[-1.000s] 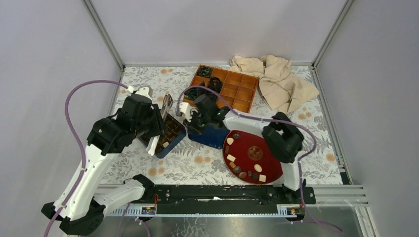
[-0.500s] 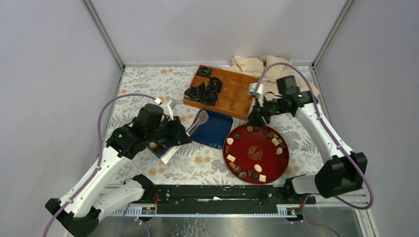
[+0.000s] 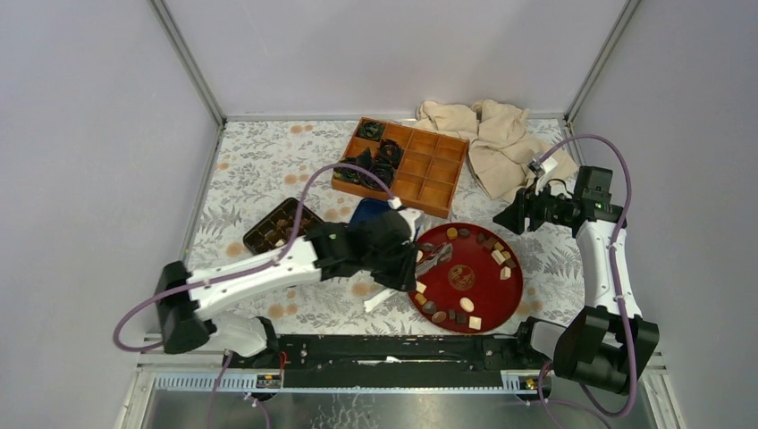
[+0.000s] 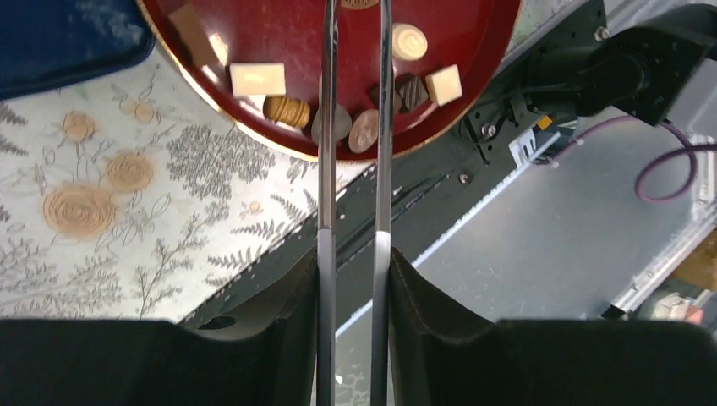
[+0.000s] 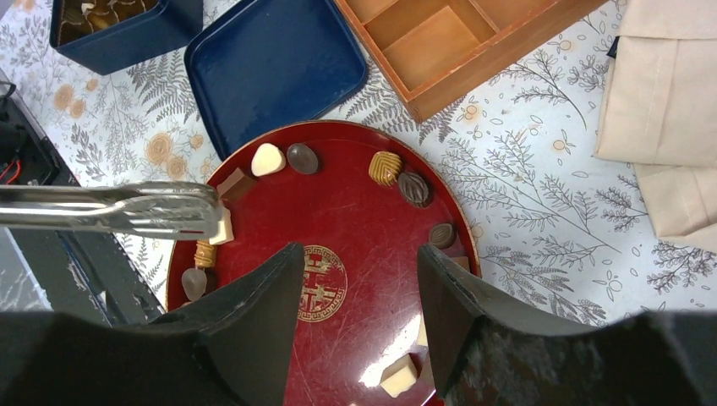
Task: Pack the chocolate
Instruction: Pick up the fake chocolate from the plate.
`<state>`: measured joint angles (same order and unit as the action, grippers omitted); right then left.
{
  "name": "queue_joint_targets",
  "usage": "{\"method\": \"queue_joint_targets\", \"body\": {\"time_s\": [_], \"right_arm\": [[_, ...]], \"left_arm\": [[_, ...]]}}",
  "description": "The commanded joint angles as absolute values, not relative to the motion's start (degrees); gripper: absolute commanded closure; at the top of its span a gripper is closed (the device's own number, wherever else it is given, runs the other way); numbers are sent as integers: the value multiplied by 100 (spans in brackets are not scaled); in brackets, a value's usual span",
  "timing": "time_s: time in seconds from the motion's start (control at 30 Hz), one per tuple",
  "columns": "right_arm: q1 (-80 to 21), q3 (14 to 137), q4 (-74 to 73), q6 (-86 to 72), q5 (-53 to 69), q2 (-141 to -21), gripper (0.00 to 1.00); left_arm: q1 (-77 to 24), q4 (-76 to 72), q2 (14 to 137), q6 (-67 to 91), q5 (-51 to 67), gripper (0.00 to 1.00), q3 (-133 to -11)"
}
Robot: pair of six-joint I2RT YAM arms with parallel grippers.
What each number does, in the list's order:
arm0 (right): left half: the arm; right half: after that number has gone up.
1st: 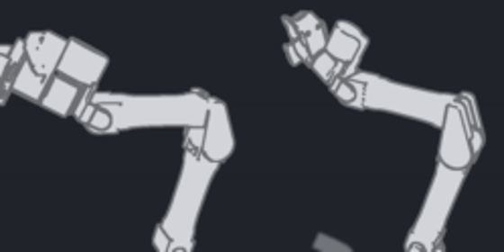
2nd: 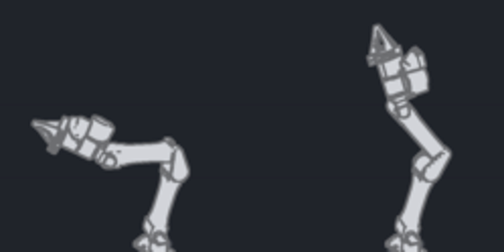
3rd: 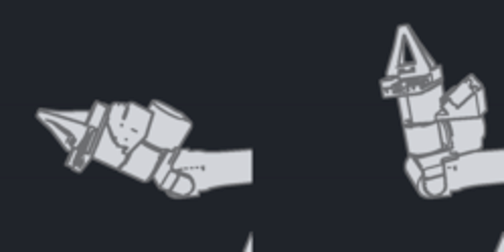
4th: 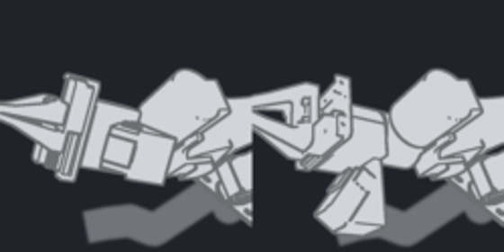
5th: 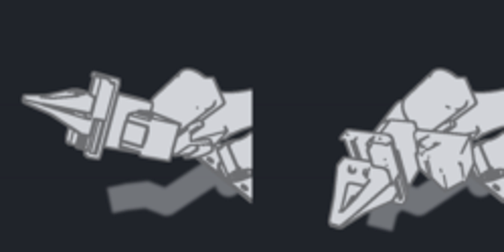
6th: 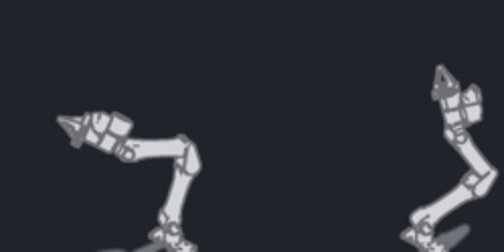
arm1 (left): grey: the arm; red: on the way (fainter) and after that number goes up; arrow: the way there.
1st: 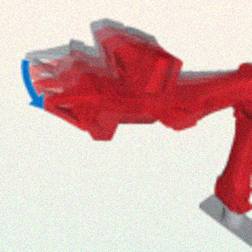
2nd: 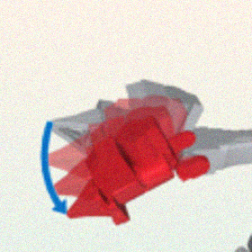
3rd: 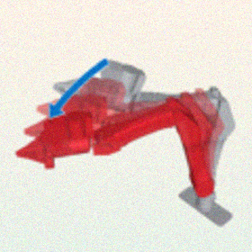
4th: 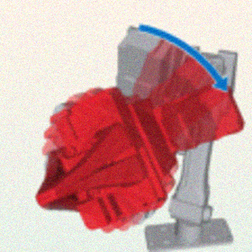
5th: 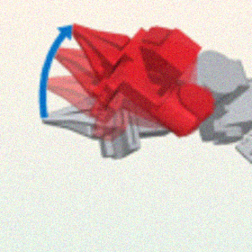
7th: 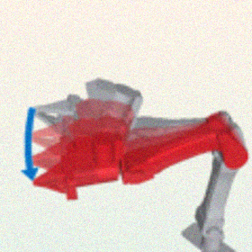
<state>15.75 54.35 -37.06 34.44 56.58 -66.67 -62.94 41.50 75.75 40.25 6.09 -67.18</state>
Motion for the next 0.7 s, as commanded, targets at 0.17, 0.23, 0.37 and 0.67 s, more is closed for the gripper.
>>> {"method": "queue_joint_targets", "body": {"time_s": [0.17,0.23,0.37,0.67], "right_arm": [[1643,5432,-3410,3181,5670,-6786,40],[1644,5432,-3421,3187,5668,-6792,40],[1644,5457,-3465,3224,5669,-6821,40],[1643,5476,-3520,3265,5691,-6812,40]], "left_arm": [[-6412,4427,9387,3766,-627,60,-8208],[-6412,4531,9685,3685,-734,59,-8448],[-6395,4710,10147,3512,-913,55,-8842],[-6276,5014,10926,3353,-1072,54,-9467]]}}
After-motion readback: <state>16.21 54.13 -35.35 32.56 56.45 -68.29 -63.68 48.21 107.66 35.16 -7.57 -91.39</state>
